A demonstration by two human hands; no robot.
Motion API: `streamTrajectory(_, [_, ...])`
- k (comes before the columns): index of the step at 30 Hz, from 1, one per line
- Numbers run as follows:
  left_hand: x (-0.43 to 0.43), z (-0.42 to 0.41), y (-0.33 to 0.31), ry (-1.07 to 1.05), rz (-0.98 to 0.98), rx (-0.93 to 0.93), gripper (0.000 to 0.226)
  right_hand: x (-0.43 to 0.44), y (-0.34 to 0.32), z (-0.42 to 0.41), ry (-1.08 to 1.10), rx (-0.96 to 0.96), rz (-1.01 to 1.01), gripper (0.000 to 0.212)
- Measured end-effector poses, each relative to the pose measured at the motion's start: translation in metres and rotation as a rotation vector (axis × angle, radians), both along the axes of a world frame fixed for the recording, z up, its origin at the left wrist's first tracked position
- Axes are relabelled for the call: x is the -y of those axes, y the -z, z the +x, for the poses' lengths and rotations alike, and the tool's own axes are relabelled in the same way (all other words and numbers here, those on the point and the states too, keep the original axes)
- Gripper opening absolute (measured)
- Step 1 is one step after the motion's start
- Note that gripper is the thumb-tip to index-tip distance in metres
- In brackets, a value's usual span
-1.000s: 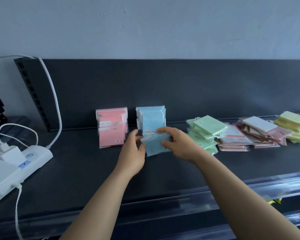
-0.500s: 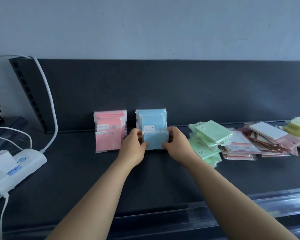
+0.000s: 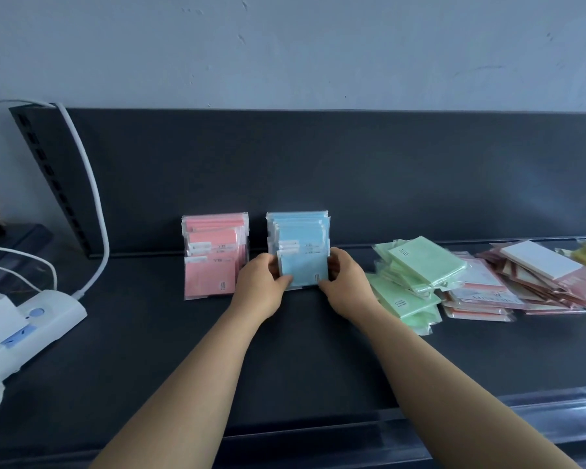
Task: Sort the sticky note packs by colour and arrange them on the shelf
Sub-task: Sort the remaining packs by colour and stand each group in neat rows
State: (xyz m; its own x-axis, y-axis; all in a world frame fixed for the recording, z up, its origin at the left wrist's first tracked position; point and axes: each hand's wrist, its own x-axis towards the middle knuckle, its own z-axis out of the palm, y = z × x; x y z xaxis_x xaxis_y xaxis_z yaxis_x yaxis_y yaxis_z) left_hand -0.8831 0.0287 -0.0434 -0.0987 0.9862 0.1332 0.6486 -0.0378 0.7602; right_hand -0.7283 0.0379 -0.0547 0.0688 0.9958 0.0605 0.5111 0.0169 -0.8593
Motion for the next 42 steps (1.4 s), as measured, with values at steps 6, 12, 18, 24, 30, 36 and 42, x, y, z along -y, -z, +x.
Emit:
streamTrajectory(6, [0.003,-0.004,0.0,0.021,-0.036,0.04,0.042,0.007,-0.003,0.002,-0.024,0.006,0.008,0.053])
streamTrajectory(12, [0.003,-0.004,0.0,0.015,-0.049,0.028,0.045,0.017,-0.014,0.001,-0.041,-0.025,0.008,0.047])
streamTrajectory(18, [0.004,-0.004,-0.002,0.019,-0.057,0.032,0.043,0.023,-0.019,-0.001,-0.054,-0.02,-0.009,0.058])
streamTrajectory(24, [0.013,-0.005,-0.019,0.024,-0.024,0.04,0.036,0.036,-0.043,-0.001,-0.055,0.082,0.059,0.057])
streamTrajectory(30, [0.036,0.003,-0.042,-0.005,0.165,0.059,0.035,0.065,-0.071,0.021,-0.086,0.186,0.225,0.055])
streamTrajectory(36, [0.051,0.054,-0.042,0.103,0.104,0.122,0.037,0.074,-0.076,0.097,0.18,0.424,0.342,0.043])
streamTrajectory(42, [0.043,0.115,-0.046,0.172,-0.059,0.228,0.044,0.062,-0.066,0.147,0.165,0.471,0.05,0.041])
